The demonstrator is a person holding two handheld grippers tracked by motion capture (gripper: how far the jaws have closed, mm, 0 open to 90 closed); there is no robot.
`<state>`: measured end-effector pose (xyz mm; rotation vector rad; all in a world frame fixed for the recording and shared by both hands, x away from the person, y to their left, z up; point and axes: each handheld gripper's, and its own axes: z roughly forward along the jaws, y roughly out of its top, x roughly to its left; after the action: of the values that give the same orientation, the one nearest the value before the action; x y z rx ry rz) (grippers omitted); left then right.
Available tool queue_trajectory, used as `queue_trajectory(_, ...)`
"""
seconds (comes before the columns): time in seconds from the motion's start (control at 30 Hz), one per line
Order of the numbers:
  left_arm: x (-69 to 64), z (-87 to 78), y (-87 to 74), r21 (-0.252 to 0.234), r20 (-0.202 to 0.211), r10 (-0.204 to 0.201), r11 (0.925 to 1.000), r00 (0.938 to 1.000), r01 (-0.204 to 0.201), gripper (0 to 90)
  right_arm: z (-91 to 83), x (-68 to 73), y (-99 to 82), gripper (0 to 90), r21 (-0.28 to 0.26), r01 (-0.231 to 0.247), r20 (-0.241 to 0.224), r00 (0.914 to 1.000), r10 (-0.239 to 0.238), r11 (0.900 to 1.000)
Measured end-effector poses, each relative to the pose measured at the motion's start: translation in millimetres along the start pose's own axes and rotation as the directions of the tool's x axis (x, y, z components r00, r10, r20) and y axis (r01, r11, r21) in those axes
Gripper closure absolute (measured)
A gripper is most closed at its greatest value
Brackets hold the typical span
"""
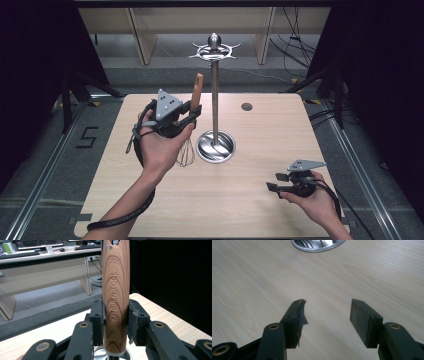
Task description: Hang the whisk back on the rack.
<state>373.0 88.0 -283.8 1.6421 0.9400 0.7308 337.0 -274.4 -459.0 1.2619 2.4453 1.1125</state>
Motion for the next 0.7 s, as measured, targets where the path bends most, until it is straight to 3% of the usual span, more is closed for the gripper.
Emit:
queue_trajectory(0.3,-4.0,1.7,4.2,-0.01,-0.01,0.006,0.9999,0.9999,-0.007,67.7,-0.2,0.2,0.0,45.9,0.0,-0.002,-0.001,1.0,0.002,1.0)
queue_trajectory(0.33,-4.2,2.0,4.8,-0.012,-0.011,0.007,0.9999,0.9999,-0.008,67.8,0.2,-1.3,0.2,45.9,-0.01,0.021,0.009,0.9997,-0.021,0.9997)
queue_trajectory(0.37,-4.3,2.2,5.5,-0.015,-0.013,0.009,0.9998,0.9999,-0.009,67.8,-0.6,0.0,0.2,45.9,0.006,0.001,-0.001,1.0,-0.001,1.0)
queue_trajectory(0.53,-5.9,2.6,9.1,-0.028,-0.022,0.015,0.9995,0.9996,-0.016,67.7,0.0,0.1,0.0,45.9,-0.001,-0.001,-0.001,1.0,0.001,1.0)
queue_trajectory(0.63,-6.9,3.0,11.2,-0.035,-0.024,0.015,0.9993,0.9996,-0.016,67.7,0.4,-2.8,0.6,45.9,-0.015,0.041,0.015,0.999,-0.041,0.999)
queue_trajectory(0.7,-7.6,3.4,12.5,-0.037,-0.029,0.017,0.9991,0.9994,-0.018,67.7,0.7,-1.4,0.2,45.9,-0.012,0.019,0.006,0.9998,-0.019,0.9997)
